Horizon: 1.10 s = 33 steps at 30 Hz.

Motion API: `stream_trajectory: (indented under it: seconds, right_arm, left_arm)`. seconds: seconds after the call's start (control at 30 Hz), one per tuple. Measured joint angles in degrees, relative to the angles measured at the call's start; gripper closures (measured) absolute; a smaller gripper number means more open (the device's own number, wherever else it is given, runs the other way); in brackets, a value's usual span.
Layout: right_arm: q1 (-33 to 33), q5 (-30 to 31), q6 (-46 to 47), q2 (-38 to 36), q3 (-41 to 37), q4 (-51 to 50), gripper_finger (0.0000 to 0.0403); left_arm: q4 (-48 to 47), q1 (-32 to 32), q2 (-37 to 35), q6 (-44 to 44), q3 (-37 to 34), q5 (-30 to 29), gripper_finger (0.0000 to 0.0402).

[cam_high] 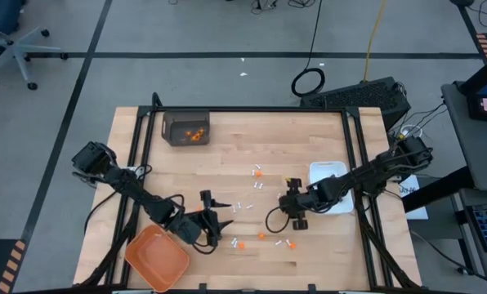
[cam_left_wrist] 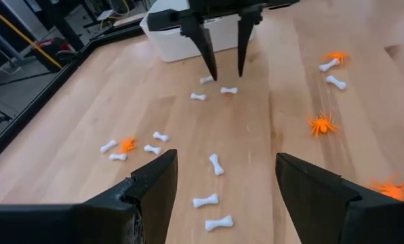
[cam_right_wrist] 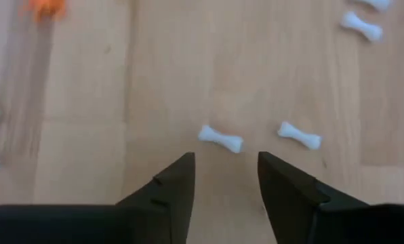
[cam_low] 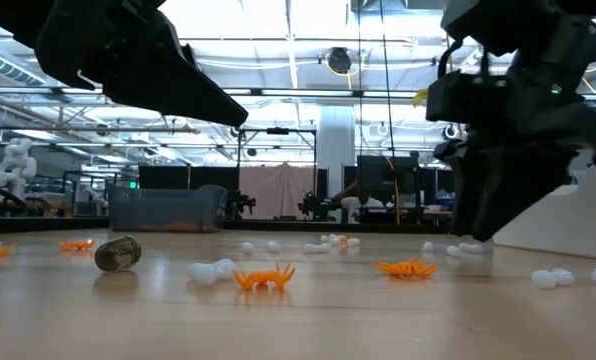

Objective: Sort Halloween decoration
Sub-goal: Put the white bone toy into the orange bin

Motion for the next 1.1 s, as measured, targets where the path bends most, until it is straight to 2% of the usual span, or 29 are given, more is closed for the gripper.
stream_trajectory:
  seconds: [0.1, 0.5, 0.77, 1.1]
  right_arm:
    - [-0.09, 0.11, 5.9, 0.01, 0.0, 0.27, 0.0255]
    - [-0.01, 1.35, 17.14, 3.1, 2.15, -0.47, 0.0228]
    - [0.09, 1.33, 21.22, 5.01, 11.91, -10.62, 0.0207]
    - [0.1, -0.1, 20.17, 20.62, 29.59, -31.73, 0.0206]
  left_arm:
    - [0.0, -0.06, 0.0, 0.0, 0.0, 0.03, 0.0155]
    - [-0.04, -0.06, 0.0, 0.02, 0.0, 0.2, 0.0155]
    - [-0.1, -0.06, 0.0, 0.07, 0.0, 0.2, 0.0155]
    - [-0.5, -0.06, 0.0, 0.15, 0.0, 0.2, 0.0155]
